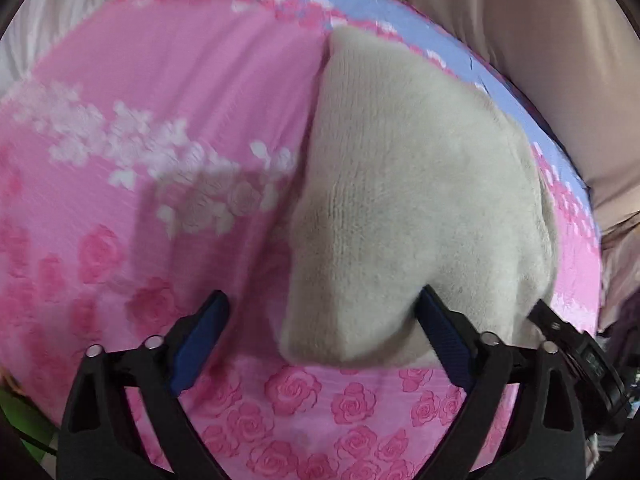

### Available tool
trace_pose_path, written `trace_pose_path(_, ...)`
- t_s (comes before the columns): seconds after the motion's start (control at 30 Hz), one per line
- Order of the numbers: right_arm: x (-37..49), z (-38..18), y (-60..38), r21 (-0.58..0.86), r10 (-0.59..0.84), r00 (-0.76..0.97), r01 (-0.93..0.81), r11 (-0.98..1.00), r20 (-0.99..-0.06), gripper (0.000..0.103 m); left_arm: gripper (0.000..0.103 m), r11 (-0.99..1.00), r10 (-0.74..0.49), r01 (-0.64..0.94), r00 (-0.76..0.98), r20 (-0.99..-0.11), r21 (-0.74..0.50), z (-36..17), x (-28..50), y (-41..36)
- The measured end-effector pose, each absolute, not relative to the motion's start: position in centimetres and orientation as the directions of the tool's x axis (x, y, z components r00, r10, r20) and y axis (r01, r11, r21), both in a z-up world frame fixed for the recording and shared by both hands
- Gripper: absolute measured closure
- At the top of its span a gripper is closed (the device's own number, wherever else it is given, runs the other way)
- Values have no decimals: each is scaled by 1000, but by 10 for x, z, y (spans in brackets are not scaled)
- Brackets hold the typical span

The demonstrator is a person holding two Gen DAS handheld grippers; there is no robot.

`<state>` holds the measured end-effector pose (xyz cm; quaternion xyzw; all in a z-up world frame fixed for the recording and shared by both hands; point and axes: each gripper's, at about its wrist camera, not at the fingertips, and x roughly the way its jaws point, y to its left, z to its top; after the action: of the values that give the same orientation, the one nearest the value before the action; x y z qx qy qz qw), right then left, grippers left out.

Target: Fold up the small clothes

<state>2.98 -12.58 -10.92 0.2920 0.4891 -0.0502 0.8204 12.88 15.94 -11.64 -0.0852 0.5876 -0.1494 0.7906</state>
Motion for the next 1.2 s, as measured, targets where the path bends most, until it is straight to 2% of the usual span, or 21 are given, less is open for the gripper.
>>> trace_pose_path(0.07,21,-80,-119,382,146,552,341,859,-821,89,44,928,-365,184,271,-891,-324,-104,125,156)
trace_pose_path(0.1,11,-62,-113,364,128,586,306,879,-800,89,45,932,-344,219,299,-890,-287,-92,120,152)
trace_pose_path(0.17,2,-55,-103,292,74,596,278,915,-799,88,43,946,-276,264,362,-890,-186,-81,113,143)
trace_pose_path(0.2,6,-70,-99,237,44,557,280,930,-830,85,38,951,-239,276,378,-894,-137,-84,112,137)
trace_pose_path(0.27,9,-97,-96,155,-8,467,309,938,-884,84,36,955,-210,277,378,-902,-106,-91,112,131)
trace_pose_path(0.33,-5,-83,-94,193,-12,524,334,923,-852,79,33,959,-199,267,405,-893,-93,-83,105,129)
trace_pose_path(0.37,-13,-69,-90,175,-44,557,333,927,-829,78,25,960,-186,274,442,-878,-66,-75,97,128)
trace_pose_path(0.4,-20,-56,-83,145,-78,585,326,934,-807,70,18,960,-174,277,469,-866,-43,-68,93,127)
trace_pose_path(0.43,-27,-45,-77,117,-110,609,320,940,-786,62,17,962,-163,274,509,-845,-20,-59,85,127)
trace_pose_path(0.47,-35,-35,-71,90,-141,634,317,944,-760,41,14,965,-150,263,551,-821,0,-51,77,127)
trace_pose_path(0.5,-44,-22,-65,55,-186,665,324,945,-723,29,14,968,-132,251,581,-803,22,-45,74,128)
trace_pose_path(0.53,-52,-11,-62,21,-238,690,344,939,-684,27,14,969,-124,245,613,-780,39,-38,69,127)
trace_pose_path(0.6,-72,7,-50,-41,-358,726,415,909,-587,10,10,967,-130,247,679,-722,59,-20,56,124)
trace_pose_path(0.7,-97,20,-34,-61,-438,760,469,881,-480,10,5,967,-122,237,749,-651,91,3,34,117)
trace_pose_path(0.8,-99,23,-28,-53,-382,779,412,909,-498,10,5,960,-130,248,803,-582,127,18,16,108)
trace_pose_path(0.87,-99,19,-30,-46,-369,763,409,911,-531,10,5,957,-121,254,788,-603,141,19,12,102)
trace_pose_path(1.0,-99,9,-39,0,-342,724,427,904,-599,10,5,944,-219,328,683,-697,25,8,17,104)
trace_pose_path(1.2,-102,0,-31,0,-321,708,414,910,-629,10,5,941,-217,337,673,-707,33,-1,8,102)
